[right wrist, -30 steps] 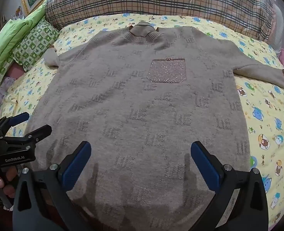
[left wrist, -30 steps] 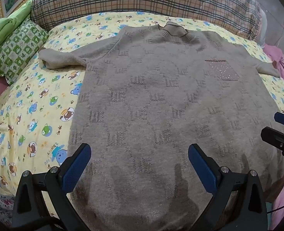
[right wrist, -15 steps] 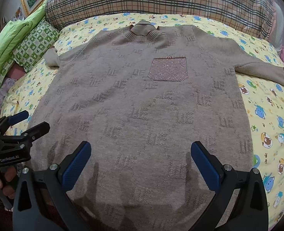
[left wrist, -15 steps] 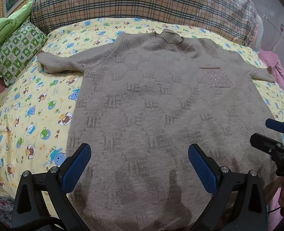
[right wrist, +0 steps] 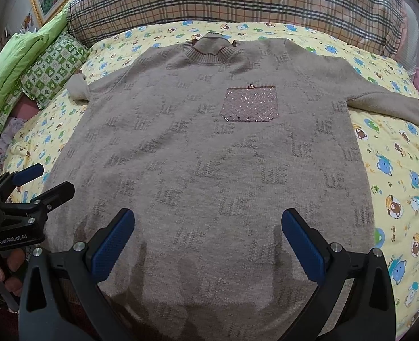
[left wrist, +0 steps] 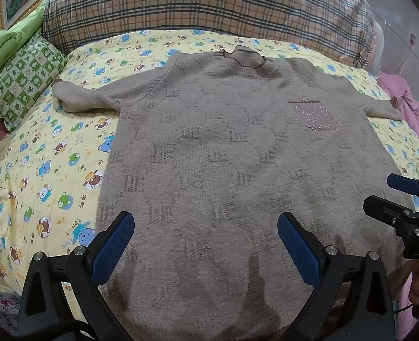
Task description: Fold small clothes
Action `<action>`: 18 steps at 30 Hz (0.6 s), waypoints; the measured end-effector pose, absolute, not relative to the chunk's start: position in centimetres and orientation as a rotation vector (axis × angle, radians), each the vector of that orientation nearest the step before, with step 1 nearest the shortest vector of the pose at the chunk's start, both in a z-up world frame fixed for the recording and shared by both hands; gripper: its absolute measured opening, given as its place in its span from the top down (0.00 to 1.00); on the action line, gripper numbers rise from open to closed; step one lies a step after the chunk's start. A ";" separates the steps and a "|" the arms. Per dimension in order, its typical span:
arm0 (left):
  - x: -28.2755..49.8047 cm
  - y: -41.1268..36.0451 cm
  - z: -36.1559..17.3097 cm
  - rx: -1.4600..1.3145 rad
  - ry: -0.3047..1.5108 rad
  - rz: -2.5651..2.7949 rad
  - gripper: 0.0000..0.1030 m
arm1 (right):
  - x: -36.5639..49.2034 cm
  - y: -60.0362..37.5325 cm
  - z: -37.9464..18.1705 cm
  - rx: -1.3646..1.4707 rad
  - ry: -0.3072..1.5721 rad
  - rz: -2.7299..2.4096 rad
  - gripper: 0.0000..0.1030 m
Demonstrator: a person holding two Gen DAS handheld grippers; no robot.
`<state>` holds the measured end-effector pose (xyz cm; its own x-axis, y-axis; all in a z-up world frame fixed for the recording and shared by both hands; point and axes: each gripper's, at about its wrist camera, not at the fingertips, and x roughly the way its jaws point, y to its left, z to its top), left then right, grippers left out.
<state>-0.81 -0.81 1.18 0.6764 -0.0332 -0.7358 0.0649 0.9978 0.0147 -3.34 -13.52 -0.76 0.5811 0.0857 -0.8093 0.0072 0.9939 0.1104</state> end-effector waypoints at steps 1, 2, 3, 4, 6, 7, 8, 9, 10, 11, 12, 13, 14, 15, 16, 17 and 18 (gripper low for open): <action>-0.9 -0.8 1.2 0.045 0.823 -0.053 0.02 | -3.3 -13.5 -0.7 0.099 0.950 0.044 0.00; -0.8 -0.8 1.1 0.056 0.832 -0.047 0.02 | -3.3 -13.5 -0.8 0.084 0.952 0.036 0.00; -0.8 -0.8 1.1 0.053 0.840 -0.047 0.02 | -3.3 -13.5 -0.7 0.082 0.950 0.037 0.00; -0.8 -0.8 1.1 0.049 0.848 -0.048 0.02 | -3.2 -13.5 -0.8 0.061 0.953 0.026 0.00; -0.7 -0.7 1.1 0.036 0.865 -0.055 0.02 | -3.3 -13.4 -0.7 0.059 0.948 0.027 0.00; -0.7 -0.7 1.1 0.036 0.867 -0.056 0.02 | -3.3 -13.4 -0.7 0.061 0.949 0.028 0.00; -0.7 -0.7 1.0 0.032 0.874 -0.056 0.02 | -3.3 -13.4 -0.8 0.061 0.952 0.027 0.00; -0.7 -0.6 0.9 0.022 0.890 -0.061 0.02 | -3.3 -13.4 -0.8 0.061 0.952 0.025 0.00; -0.6 -0.7 0.9 0.020 0.903 -0.062 0.02 | -3.3 -13.4 -0.8 0.065 0.951 0.026 0.00; -0.6 -0.7 0.9 0.021 0.905 -0.062 0.02 | -3.3 -13.5 -0.8 0.072 0.944 0.031 0.00; -0.5 -0.8 0.9 0.029 0.905 -0.058 0.02 | -3.3 -13.7 -0.8 0.082 0.937 0.036 0.00; -0.5 -0.9 0.9 0.028 0.902 -0.059 0.02 | -3.3 -13.8 -0.7 0.091 0.930 0.042 0.00; -0.5 -0.9 0.8 0.028 0.903 -0.060 0.02 | -3.4 -13.8 -0.7 0.098 0.927 0.044 0.00; -0.4 -1.0 0.8 0.030 0.904 -0.059 0.02 | -3.4 -13.9 -0.7 0.100 0.925 0.042 0.00; -0.4 -1.0 0.8 0.032 0.905 -0.060 0.02 | -3.4 -14.0 -0.7 0.102 0.924 0.040 0.00; -0.4 -1.1 0.8 0.034 0.905 -0.061 0.02 | -3.4 -14.1 -0.7 0.104 0.926 0.037 0.00; -0.3 -1.2 0.8 0.035 0.904 -0.063 0.02 | -3.4 -14.2 -0.7 0.109 0.933 0.039 0.00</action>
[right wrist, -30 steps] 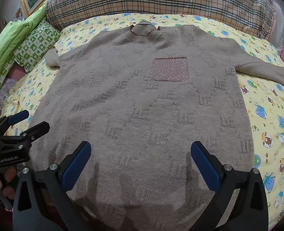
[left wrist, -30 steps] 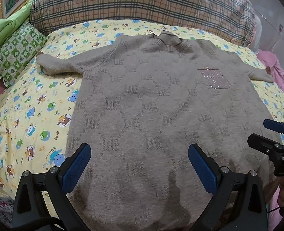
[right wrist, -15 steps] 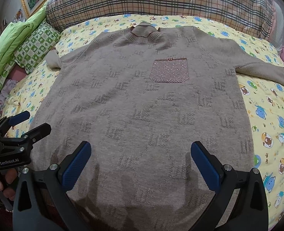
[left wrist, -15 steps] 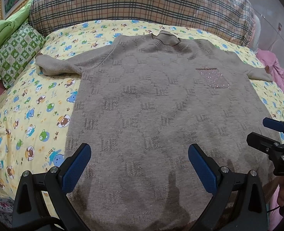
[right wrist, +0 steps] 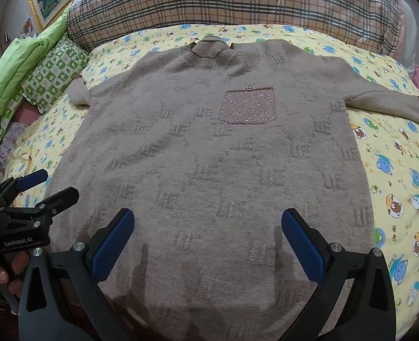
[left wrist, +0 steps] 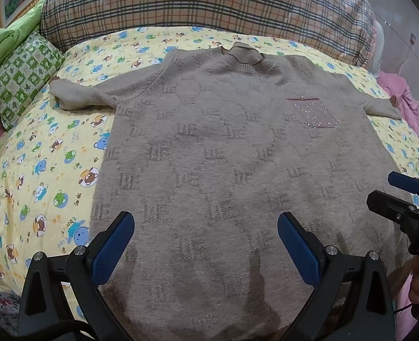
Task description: Fold small clothes
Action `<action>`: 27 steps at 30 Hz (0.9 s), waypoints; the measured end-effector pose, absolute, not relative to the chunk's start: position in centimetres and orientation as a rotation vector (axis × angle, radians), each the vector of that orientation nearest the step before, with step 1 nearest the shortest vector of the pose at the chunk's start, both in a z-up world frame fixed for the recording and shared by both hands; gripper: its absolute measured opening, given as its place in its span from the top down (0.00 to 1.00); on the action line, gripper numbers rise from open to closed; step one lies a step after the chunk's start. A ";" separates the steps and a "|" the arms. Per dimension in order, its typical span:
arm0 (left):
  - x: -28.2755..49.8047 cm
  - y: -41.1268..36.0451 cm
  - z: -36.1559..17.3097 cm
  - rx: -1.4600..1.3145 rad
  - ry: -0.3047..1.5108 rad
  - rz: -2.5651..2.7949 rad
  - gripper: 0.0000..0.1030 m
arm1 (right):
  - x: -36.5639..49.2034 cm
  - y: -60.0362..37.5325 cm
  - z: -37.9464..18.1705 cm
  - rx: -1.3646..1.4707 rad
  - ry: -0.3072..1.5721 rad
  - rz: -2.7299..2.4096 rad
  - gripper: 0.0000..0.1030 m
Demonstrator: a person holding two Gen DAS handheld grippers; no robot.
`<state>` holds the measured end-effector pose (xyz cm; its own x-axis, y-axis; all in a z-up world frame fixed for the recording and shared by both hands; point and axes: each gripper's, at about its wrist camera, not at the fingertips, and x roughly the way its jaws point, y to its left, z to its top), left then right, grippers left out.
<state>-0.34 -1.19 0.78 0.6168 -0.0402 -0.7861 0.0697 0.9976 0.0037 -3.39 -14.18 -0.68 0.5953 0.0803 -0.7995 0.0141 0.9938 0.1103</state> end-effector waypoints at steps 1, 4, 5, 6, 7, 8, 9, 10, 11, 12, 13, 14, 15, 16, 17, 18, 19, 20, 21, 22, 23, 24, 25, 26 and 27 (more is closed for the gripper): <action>-0.3 -1.2 0.8 0.032 0.903 -0.068 0.02 | -3.4 -14.3 -0.7 0.115 0.933 0.042 0.00; -0.1 -1.2 0.6 0.015 0.908 -0.085 0.02 | -3.5 -15.2 -0.5 0.148 0.923 0.036 0.00; 0.1 -1.1 0.5 0.008 0.913 -0.091 0.02 | -3.5 -15.5 -0.4 0.159 0.911 0.033 0.00; 0.2 -1.1 0.5 0.004 0.916 -0.094 0.02 | -3.5 -16.0 -0.3 0.174 0.909 0.026 0.00; 0.4 -1.1 0.4 -0.003 0.918 -0.096 0.02 | -3.5 -16.6 -0.2 0.191 0.904 0.020 0.00; 0.6 -1.1 0.4 -0.008 0.918 -0.097 0.02 | -3.5 -17.0 -0.1 0.207 0.900 0.017 0.00; 0.8 -1.1 0.5 -0.011 0.917 -0.097 0.02 | -3.5 -17.5 0.0 0.224 0.890 0.015 0.00; 1.0 -1.0 0.5 -0.015 0.916 -0.096 0.02 | -3.5 -18.0 0.1 0.234 0.880 0.014 0.00; 1.2 -1.0 0.5 -0.020 0.917 -0.095 0.02 | -3.5 -18.7 0.3 0.248 0.873 0.003 0.00; 1.5 -1.0 0.6 -0.034 0.920 -0.098 0.02 | -3.5 -19.2 0.4 0.260 0.879 -0.005 0.00; 1.8 -0.9 0.7 -0.045 0.922 -0.098 0.02 | -3.5 -19.9 0.5 0.281 0.874 -0.012 0.00; 2.0 -0.9 0.8 -0.062 0.922 -0.101 0.02 | -3.6 -20.8 0.7 0.299 0.856 -0.018 0.00; 2.3 -1.0 0.9 -0.059 0.921 -0.095 0.02 | -3.6 -21.5 0.8 0.308 0.846 -0.029 0.00; 2.7 -1.0 1.0 -0.054 0.919 -0.088 0.02 | -3.5 -22.7 1.0 0.322 0.845 -0.054 0.00; 3.0 -1.0 1.1 -0.050 0.916 -0.083 0.02 | -3.3 -23.3 1.1 0.339 0.865 -0.067 0.00; 3.3 -1.0 1.3 -0.054 0.913 -0.083 0.02 | -3.2 -24.8 1.4 0.362 0.852 -0.086 0.00; 3.7 -1.0 1.4 -0.054 0.911 -0.079 0.02 | -3.2 -26.3 1.8 0.377 0.832 -0.110 0.00; 4.1 -1.1 1.5 -0.049 0.911 -0.074 0.02 | -3.2 -27.3 2.2 0.384 0.814 -0.127 0.00; 4.5 -1.1 1.6 -0.048 0.911 -0.071 0.02 | -3.0 -29.0 2.7 0.403 0.798 -0.159 0.00; 4.9 -1.1 1.7 -0.046 0.908 -0.069 0.02 | -2.8 -30.8 3.2 0.421 0.784 -0.191 0.00; 5.3 -1.2 1.8 -0.041 0.906 -0.065 0.02 | -2.7 -32.4 3.7 0.437 0.765 -0.213 0.00; 5.7 -1.2 1.8 -0.037 0.904 -0.061 0.02 | -2.3 -34.0 4.2 0.447 0.752 -0.239 0.01; 6.0 -1.2 1.8 -0.035 0.903 -0.059 0.02 | -1.9 -35.3 4.6 0.451 0.749 -0.270 0.01; 6.6 -1.3 1.8 -0.035 0.903 -0.056 0.02 | -1.5 -36.9 5.0 0.454 0.737 -0.305 0.02; 7.0 -1.3 1.9 -0.036 0.905 -0.052 0.02 | -0.7 -38.9 5.4 0.457 0.724 -0.339 0.03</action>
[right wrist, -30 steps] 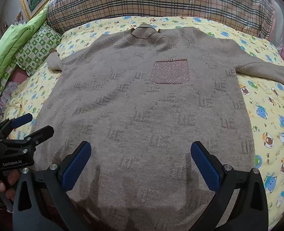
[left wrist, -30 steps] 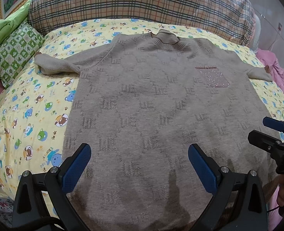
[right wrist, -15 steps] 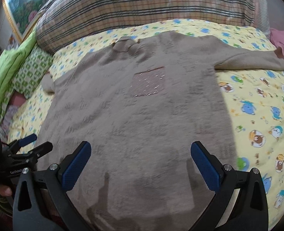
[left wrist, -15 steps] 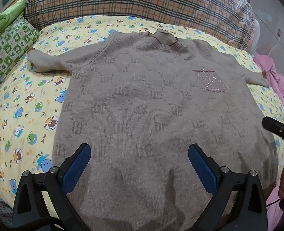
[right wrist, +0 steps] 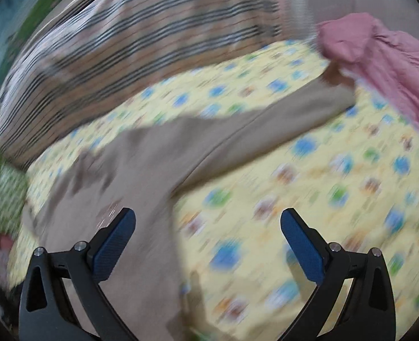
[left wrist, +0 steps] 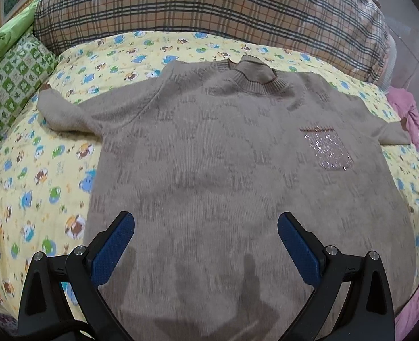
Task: Fold small clothes
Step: 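Reach the right gripper to the brown sleeve cuff and grasp it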
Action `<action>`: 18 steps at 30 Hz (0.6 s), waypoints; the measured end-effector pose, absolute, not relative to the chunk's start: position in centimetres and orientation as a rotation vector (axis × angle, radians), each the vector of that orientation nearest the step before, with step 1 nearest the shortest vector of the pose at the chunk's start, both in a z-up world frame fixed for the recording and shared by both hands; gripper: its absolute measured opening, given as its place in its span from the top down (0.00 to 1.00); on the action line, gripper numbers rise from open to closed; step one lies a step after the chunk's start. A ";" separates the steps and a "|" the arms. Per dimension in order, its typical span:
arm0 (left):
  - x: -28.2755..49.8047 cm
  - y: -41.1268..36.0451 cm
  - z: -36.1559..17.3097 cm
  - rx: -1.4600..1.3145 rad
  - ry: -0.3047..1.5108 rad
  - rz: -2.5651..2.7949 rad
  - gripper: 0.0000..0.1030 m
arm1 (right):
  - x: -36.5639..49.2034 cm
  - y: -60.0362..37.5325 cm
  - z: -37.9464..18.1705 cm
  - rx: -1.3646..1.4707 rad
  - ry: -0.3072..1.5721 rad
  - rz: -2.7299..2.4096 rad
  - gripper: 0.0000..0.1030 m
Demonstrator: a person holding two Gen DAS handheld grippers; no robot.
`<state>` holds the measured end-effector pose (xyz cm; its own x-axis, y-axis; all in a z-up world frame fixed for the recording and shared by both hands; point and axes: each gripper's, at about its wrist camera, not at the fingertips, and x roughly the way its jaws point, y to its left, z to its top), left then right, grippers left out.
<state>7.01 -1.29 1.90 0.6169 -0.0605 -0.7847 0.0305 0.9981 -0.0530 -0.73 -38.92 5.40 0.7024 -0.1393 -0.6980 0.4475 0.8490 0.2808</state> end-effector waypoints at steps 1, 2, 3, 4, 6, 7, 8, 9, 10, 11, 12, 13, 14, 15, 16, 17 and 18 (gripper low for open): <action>7.5 -1.3 2.0 -0.037 0.906 -0.050 0.02 | -0.1 -40.4 5.7 0.461 0.717 -0.366 0.05; 7.9 -1.3 2.0 -0.038 0.905 -0.048 0.02 | 0.8 -42.9 6.0 0.477 0.708 -0.408 0.09; 8.3 -1.4 2.1 -0.038 0.904 -0.045 0.02 | 1.4 -44.4 6.1 0.487 0.703 -0.433 0.11; 8.7 -1.4 2.1 -0.035 0.903 -0.042 0.02 | 2.2 -46.3 6.3 0.496 0.696 -0.463 0.11; 9.5 -1.5 2.1 -0.029 0.906 -0.034 0.02 | 3.6 -49.3 6.5 0.509 0.691 -0.518 0.13; 9.8 -1.5 2.0 -0.029 0.909 -0.029 0.02 | 4.5 -50.8 6.4 0.518 0.691 -0.536 0.13; 10.2 -1.5 1.9 -0.033 0.915 -0.026 0.02 | 5.2 -52.0 6.3 0.521 0.695 -0.553 0.13; 10.4 -1.5 1.8 -0.035 0.919 -0.022 0.02 | 6.0 -53.2 6.0 0.527 0.704 -0.572 0.16; 10.7 -1.5 1.6 -0.036 0.923 -0.018 0.02 | 6.5 -54.1 5.8 0.535 0.708 -0.590 0.18; 11.0 -1.5 1.4 -0.036 0.927 -0.012 0.02 | 7.2 -55.3 5.4 0.550 0.715 -0.607 0.20; 11.3 -1.5 1.3 -0.036 0.932 -0.009 0.02 | 8.0 -56.6 4.9 0.568 0.726 -0.626 0.21; 11.6 -1.5 1.1 -0.037 0.937 -0.007 0.02 | 8.5 -57.7 4.3 0.583 0.737 -0.645 0.22; 12.0 -1.5 0.8 -0.038 0.947 -0.003 0.02 | 8.7 -58.4 4.1 0.596 0.738 -0.650 0.23; 12.2 -1.4 0.5 -0.038 0.951 -0.001 0.02 | 9.1 -59.3 3.6 0.615 0.741 -0.654 0.23; 12.6 -1.4 0.2 -0.038 0.961 0.001 0.02 | 9.7 -60.0 3.1 0.613 0.752 -0.664 0.23; 12.8 -1.4 0.0 -0.039 0.967 0.002 0.02 | 10.0 -60.3 2.9 0.608 0.762 -0.672 0.23; 13.0 -1.5 -0.2 -0.042 0.974 0.001 0.02 | 10.5 -60.9 2.3 0.604 0.784 -0.682 0.24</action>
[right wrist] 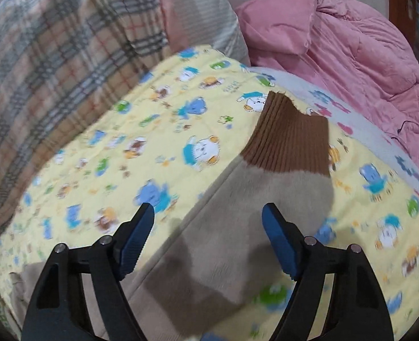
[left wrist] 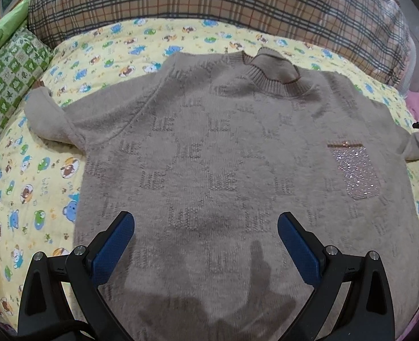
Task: Fold small clothes
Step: 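Reach the right gripper to the brown sleeve cuff and grasp it, then carry the held sleeve across the sweater body toward the left gripper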
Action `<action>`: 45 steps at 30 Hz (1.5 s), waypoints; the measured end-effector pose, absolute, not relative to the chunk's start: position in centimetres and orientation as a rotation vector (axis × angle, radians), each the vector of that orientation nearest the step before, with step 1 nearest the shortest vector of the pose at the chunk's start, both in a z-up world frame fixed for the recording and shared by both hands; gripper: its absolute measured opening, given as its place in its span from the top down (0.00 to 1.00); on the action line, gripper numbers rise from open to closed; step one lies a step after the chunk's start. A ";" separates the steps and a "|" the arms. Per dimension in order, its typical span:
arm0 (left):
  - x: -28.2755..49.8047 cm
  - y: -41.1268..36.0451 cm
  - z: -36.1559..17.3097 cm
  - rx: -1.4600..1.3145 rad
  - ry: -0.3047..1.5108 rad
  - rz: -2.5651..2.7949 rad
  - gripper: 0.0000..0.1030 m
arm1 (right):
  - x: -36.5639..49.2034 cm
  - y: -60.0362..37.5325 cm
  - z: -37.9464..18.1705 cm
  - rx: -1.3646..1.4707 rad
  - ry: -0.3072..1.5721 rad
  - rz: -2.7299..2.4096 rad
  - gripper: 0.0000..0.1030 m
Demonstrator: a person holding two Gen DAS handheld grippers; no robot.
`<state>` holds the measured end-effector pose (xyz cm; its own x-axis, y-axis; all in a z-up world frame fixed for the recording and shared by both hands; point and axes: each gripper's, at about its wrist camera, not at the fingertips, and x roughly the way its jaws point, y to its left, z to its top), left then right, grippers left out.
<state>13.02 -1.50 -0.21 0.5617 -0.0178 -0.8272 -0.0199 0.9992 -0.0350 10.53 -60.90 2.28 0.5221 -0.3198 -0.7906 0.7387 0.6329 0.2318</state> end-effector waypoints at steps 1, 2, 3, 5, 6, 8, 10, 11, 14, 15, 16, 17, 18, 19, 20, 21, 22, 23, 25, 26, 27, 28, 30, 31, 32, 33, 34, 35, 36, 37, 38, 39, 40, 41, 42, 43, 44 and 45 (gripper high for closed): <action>13.3 -1.6 -0.5 -0.045 0.982 -0.002 0.02 | 10.9 -61.5 1.6 0.611 0.804 -0.691 0.25; 13.4 -1.7 -0.6 -0.045 0.986 -0.005 0.02 | 11.2 -61.7 1.2 0.605 0.814 -0.698 0.31; 13.6 -1.8 -0.8 -0.045 0.989 -0.009 0.02 | 11.5 -61.8 1.0 0.572 0.825 -0.714 0.40; 13.7 -2.0 -0.9 -0.049 0.989 -0.017 0.02 | 11.2 -61.6 1.2 0.527 0.811 -0.737 0.63; 13.8 -2.0 -0.8 -0.052 0.988 -0.020 0.02 | 10.9 -61.6 1.4 0.533 0.796 -0.735 0.87; 13.8 -2.2 -0.8 -0.057 0.988 -0.027 0.02 | 9.9 -61.4 2.1 0.562 0.745 -0.701 0.90; 13.6 -2.2 -0.7 -0.061 0.987 -0.034 0.02 | 9.1 -60.0 3.1 0.553 0.695 -0.652 0.91; 13.4 -2.2 -0.6 -0.065 0.986 -0.038 0.02 | 9.0 -59.0 3.5 0.564 0.669 -0.602 0.92; 12.9 -2.0 -0.3 -0.079 0.980 -0.046 0.02 | 9.0 -55.1 5.1 0.560 0.627 -0.471 0.92; 12.7 -1.8 -0.2 -0.086 0.976 -0.049 0.02 | 9.2 -53.0 5.7 0.557 0.615 -0.401 0.92; 12.5 -1.6 -0.2 -0.092 0.974 -0.050 0.02 | 9.4 -51.8 6.1 0.558 0.610 -0.358 0.92; 12.3 -1.4 -0.1 -0.099 0.972 -0.049 0.02 | 9.8 -49.9 6.6 0.558 0.608 -0.294 0.92; 12.0 -1.1 0.0 -0.107 0.968 -0.047 0.02 | 10.3 -47.4 7.1 0.551 0.608 -0.224 0.92; 11.8 -0.9 0.1 -0.114 0.965 -0.044 0.02 | 10.7 -45.6 7.5 0.548 0.608 -0.173 0.92; 11.5 -0.5 0.2 -0.123 0.962 -0.039 0.02 | 11.4 -42.7 7.9 0.549 0.611 -0.090 0.92; 11.3 -0.1 0.2 -0.133 0.960 -0.035 0.02 | 12.0 -40.4 8.2 0.553 0.617 -0.025 0.92; 11.1 0.4 0.3 -0.146 0.957 -0.032 0.02 | 12.6 -38.2 8.3 0.553 0.626 0.032 0.92; 10.9 0.8 0.3 -0.155 0.955 -0.028 0.02 | 13.0 -36.7 8.2 0.554 0.634 0.067 0.92; 10.5 1.6 0.2 -0.176 0.953 -0.022 0.02 | 14.4 -31.6 7.8 0.563 0.670 0.186 0.92; 10.4 2.1 0.2 -0.186 0.953 -0.020 0.02 | 14.8 -30.2 7.6 0.559 0.681 0.215 0.92; 10.3 2.5 0.2 -0.195 0.951 -0.019 0.02 | 15.5 -27.8 7.3 0.546 0.704 0.254 0.92; 10.2 2.9 0.2 -0.206 0.948 -0.019 0.02 | 16.0 -26.1 7.0 0.537 0.724 0.284 0.92; 10.0 3.7 0.1 -0.230 0.940 -0.025 0.02 | 17.2 -22.1 5.9 0.517 0.766 0.359 0.92; 10.0 4.2 0.1 -0.244 0.940 -0.028 0.02 | 17.8 -20.3 5.4 0.500 0.787 0.388 0.92; 10.2 4.6 0.0 -0.260 0.944 -0.034 0.02 | 18.1 -19.3 5.0 0.495 0.800 0.405 0.92; 10.3 4.8 -0.1 -0.277 0.948 -0.042 0.02 | 18.2 -17.9 4.2 0.496 0.820 0.427 0.92; 10.4 5.2 -0.3 -0.301 0.953 -0.054 0.02 | 18.5 -16.6 3.5 0.496 0.840 0.444 0.92; 10.7 5.3 -0.4 -0.318 0.958 -0.062 0.02 | 18.8 -15.5 2.8 0.489 0.861 0.449 0.92; 11.1 5.5 -0.7 -0.341 0.962 -0.074 0.02 | 18.9 -14.5 2.0 0.483 0.882 0.443 0.92; 11.6 5.7 -0.8 -0.367 0.963 -0.092 0.02 | 19.0 -13.9 1.4 0.485 0.898 0.446 0.91; 12.2 5.8 -1.0 -0.383 0.964 -0.101 0.02 | 19.1 -13.4 0.8 0.491 0.913 0.459 0.88; 12.8 5.9 -1.0 -0.406 0.968 -0.115 0.02 | 19.2 -13.1 0.2 0.502 0.940 0.471 0.81; 13.5 5.9 -1.1 -0.428 0.969 -0.131 0.02 | 19.1 -13.0 -0.2 0.511 0.965 0.475 0.74; 14.4 5.9 -1.1 -0.452 0.967 -0.148 0.02 | 18.9 -13.3 -0.3 0.518 0.973 0.476 0.62; 15.5 6.0 -1.1 -0.473 0.963 -0.164 0.02 | 18.4 -13.7 -0.1 0.525 0.961 0.471 0.58; 16.6 5.8 -1.2 -0.491 0.963 -0.180 0.02 | 17.7 -14.5 0.3 0.535 0.937 0.469 0.57; 17.9 5.5 -1.5 -0.503 0.970 -0.193 0.02 | 17.3 -15.1 0.6 0.544 0.926 0.462 0.55; 18.9 5.2 -1.9 -0.510 0.983 -0.195 0.02 | 16.5 -16.3 1.1 0.561 0.909 0.443 0.54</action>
<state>18.94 5.24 -1.88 0.5485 -0.3818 -0.7439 -0.0691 0.8660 -0.4953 16.50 -16.27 1.13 0.5436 0.5782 -0.6084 -0.1226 0.7718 0.6239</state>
